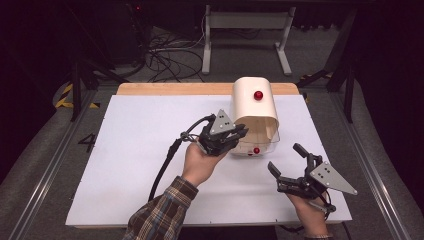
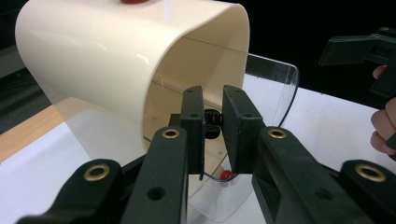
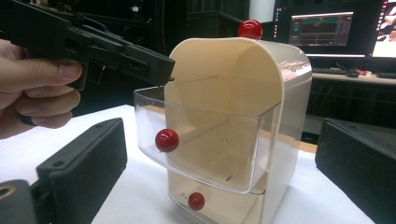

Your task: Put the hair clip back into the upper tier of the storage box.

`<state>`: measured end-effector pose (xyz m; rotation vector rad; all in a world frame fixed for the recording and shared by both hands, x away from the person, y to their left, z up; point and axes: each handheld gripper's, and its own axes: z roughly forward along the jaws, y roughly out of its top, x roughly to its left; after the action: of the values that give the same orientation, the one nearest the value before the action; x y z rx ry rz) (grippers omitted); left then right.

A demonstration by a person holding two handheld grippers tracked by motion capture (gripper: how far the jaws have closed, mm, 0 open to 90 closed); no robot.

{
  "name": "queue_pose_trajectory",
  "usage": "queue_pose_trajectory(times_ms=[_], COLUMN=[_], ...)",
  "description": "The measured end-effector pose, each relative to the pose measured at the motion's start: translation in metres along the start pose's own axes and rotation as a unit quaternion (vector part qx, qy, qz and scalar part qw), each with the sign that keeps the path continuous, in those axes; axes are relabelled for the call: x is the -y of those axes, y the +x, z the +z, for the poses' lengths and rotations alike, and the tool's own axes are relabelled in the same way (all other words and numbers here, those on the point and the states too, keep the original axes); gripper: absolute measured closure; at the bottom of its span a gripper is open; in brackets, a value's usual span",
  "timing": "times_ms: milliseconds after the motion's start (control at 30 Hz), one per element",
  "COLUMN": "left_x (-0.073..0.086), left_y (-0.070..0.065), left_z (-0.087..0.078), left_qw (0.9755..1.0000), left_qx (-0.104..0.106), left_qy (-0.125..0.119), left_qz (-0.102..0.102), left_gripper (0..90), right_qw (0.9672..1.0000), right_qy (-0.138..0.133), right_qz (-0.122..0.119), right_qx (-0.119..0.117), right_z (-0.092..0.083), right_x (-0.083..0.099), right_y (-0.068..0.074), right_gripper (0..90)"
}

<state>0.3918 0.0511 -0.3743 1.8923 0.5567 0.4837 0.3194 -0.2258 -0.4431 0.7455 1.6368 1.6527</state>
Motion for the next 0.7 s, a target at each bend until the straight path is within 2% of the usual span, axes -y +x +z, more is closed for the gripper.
queue_pose_trajectory(times_ms=[433,467,500,533,700], left_x=[0.0005,0.0000,0.0001,-0.0002,0.0000], left_y=[-0.0006,-0.0003,-0.0010,-0.0012,-0.0025], left_z=[0.0001,-0.0013,-0.0019,-0.0029,-0.0061], left_qw=[1.0000,1.0000,1.0000,1.0000,0.9999], left_qx=[-0.002,-0.003,-0.001,-0.001,-0.007], left_qy=[0.001,0.001,-0.001,-0.005,-0.011], left_qz=[-0.002,0.002,-0.001,0.006,0.009], left_gripper=[70.6,69.6,67.0,64.2,61.3], right_qw=[1.0000,1.0000,1.0000,1.0000,1.0000], right_qy=[-0.001,-0.001,-0.001,-0.001,0.000], right_qz=[0.002,0.002,0.002,0.002,0.002], right_qx=[0.001,0.002,0.002,0.002,0.003], right_z=[-0.0005,-0.0006,-0.0007,-0.0007,-0.0005], right_x=[0.0001,0.0001,0.0000,0.0001,0.0001], right_y=[-0.0009,-0.0009,-0.0010,-0.0011,-0.0007], right_gripper=[3.0,3.0,3.0,3.0,3.0])
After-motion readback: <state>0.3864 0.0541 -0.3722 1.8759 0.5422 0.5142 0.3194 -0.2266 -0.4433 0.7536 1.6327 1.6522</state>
